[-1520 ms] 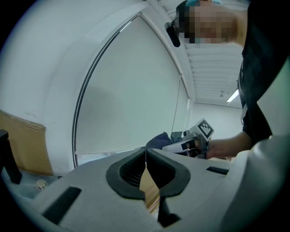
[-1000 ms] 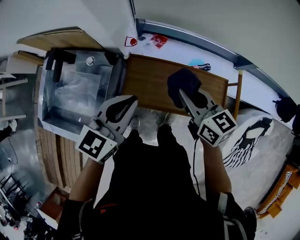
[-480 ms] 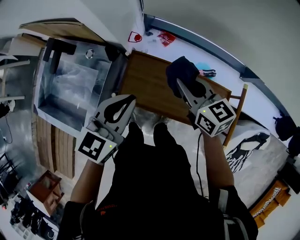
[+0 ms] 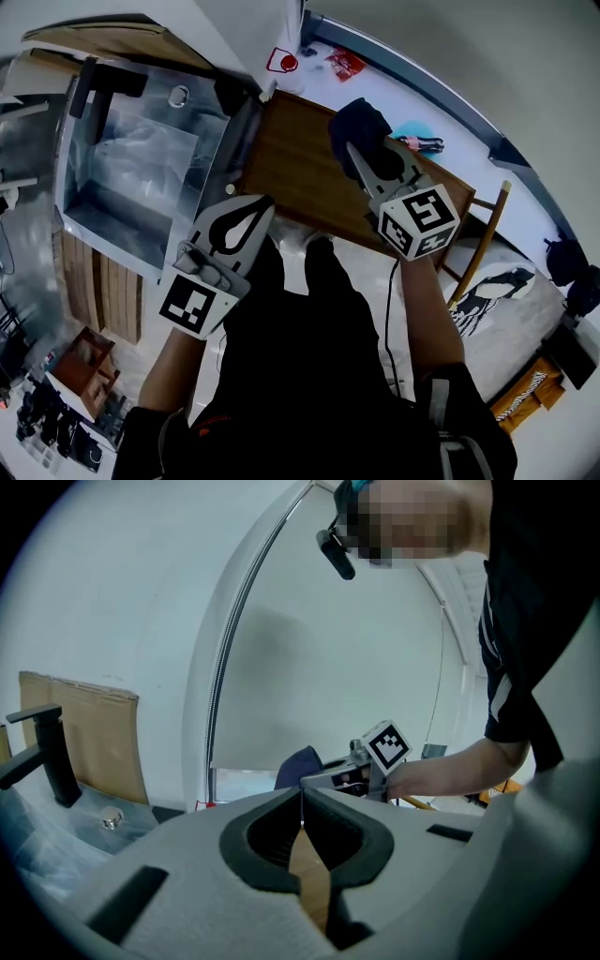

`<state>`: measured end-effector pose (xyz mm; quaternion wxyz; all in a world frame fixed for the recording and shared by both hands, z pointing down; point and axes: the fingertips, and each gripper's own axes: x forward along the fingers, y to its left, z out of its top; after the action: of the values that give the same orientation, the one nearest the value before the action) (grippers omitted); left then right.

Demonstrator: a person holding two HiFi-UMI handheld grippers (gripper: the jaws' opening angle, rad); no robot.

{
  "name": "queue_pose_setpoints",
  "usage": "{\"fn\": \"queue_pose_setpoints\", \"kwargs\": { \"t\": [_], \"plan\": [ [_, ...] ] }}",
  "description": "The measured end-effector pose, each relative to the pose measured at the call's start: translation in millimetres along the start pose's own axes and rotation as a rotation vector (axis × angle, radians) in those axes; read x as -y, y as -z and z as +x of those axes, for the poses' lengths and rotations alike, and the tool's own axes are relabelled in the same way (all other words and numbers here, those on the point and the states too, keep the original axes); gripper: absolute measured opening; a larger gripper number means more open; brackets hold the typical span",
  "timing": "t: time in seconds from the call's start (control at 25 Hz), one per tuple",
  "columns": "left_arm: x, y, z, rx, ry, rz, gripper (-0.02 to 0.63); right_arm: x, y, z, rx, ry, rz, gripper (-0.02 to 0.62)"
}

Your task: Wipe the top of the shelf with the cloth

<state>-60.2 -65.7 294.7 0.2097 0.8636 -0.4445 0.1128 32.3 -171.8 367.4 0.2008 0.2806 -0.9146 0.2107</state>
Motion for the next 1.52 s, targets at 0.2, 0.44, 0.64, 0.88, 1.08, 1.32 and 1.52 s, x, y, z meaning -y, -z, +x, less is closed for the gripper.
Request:
{"fn": "queue_pose_setpoints", "kwargs": {
  "t": [0.2,0.44,0.64,0.88,1.08,1.32,1.52],
  "plan": [
    [-18.5,23.6,-4.6,-0.033,0.002,-0.023,0.025,1.2,15.5,44.4,-0.048,0.019,-0.077,0.048],
    [-42.1,48.4,-15.9,-0.047,-0.020,-0.060,0.025,1.9,39.8,90.7,-0.097,0.041,-0.132,0.048],
    [-59.0,62.8,-23.8,-0.046,-0.041,-0.085,0.025,6.4,56.1,120.7,-0.145,0.062,-0.186,0.048],
    [-75.0,74.8,-29.8,-0.032,-0.060,-0.100,0.025,8.7,73.9,155.1,-0.202,0.087,-0.261,0.049],
    [-86.0,88.3,-33.7,-0.037,-0.066,-0.127,0.025,8.6,93.0,178.5,-0.246,0.096,-0.286,0.048],
    [-93.1,96.9,-38.9,-0.037,-0.065,-0.146,0.025,10.7,113.1,202.1,-0.291,0.102,-0.288,0.048],
    [-97.7,98.7,-44.4,-0.043,-0.068,-0.152,0.025,10.7,134.6,217.0,-0.356,0.110,-0.291,0.048]
  ]
}}
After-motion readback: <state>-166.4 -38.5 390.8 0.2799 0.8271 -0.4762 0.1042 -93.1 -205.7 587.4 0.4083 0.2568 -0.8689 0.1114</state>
